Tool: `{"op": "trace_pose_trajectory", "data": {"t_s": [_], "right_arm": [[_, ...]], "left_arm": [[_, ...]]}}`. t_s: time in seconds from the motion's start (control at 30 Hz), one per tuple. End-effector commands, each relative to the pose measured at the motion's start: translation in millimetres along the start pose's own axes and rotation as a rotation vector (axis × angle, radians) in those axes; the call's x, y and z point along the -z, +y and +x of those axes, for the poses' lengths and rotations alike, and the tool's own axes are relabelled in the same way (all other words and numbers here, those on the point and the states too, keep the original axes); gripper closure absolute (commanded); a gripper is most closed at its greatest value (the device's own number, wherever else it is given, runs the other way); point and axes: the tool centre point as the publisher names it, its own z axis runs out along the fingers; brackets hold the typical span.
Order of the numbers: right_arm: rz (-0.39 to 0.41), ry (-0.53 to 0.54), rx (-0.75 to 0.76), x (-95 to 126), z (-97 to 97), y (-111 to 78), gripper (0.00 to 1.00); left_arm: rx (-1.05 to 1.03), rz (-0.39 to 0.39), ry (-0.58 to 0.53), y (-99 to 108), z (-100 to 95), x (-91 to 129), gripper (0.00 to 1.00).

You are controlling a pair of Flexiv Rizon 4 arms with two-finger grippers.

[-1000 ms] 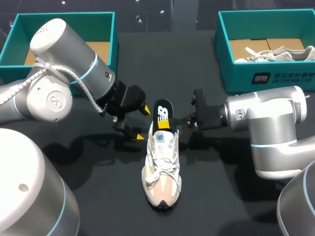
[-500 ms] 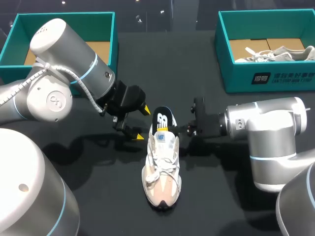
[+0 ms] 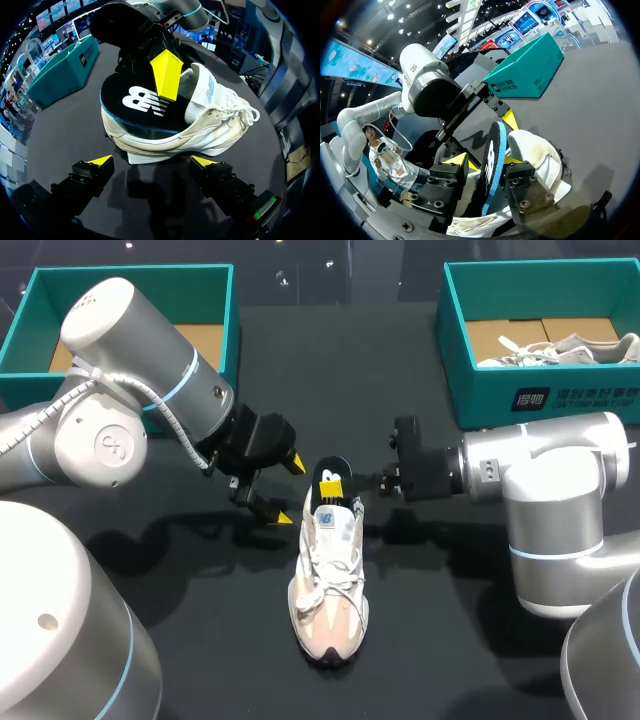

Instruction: Take the shoe out of the shoebox, open the shoe tongue, remove and reinsert the insole, then place the shoe into the shoebox

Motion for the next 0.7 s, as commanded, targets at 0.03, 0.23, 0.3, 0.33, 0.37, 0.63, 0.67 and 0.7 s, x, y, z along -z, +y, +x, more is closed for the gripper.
{"op": "trace_pose_trajectory", "data": {"t_s": [0.03,0.23,0.3,0.33,0.37,0.63,0.67,0.7], "right_arm": [[0.013,0.002,0.001,3,-2.4,8.0,0.76],[0.026,0.01,-0.01,0,-7.8,10.4,1.0],[0.033,0.018,-0.026,-3,-9.7,6.4,1.0],[0.035,0.022,-0.035,-4,-10.5,3.6,1.0],[0.036,0.025,-0.044,-5,-11.0,0.5,1.0],[0.04,0.054,-0.107,-11,-6.3,-26.1,1.0],[0.038,0.055,-0.111,-11,-5.0,-28.5,1.0],[0.035,0.055,-0.115,-11,-3.7,-30.5,1.0]], "left_arm": [[0.0,-0.001,0.0,0,-0.2,-1,0.0],[0.0,-0.001,0.0,0,-0.2,-1,0.0],[0.0,-0.001,0.0,0,-0.2,-1,0.0],[0.0,-0.001,0.0,0,-0.2,-1,0.0],[0.0,-0.001,0.0,0,-0.2,-1,0.0],[0.0,-0.001,0.0,0,-0.2,-1,0.0],[0.0,-0.001,0.0,0,-0.2,-1,0.0],[0.0,-0.001,0.0,0,-0.2,-1,0.0]]}}
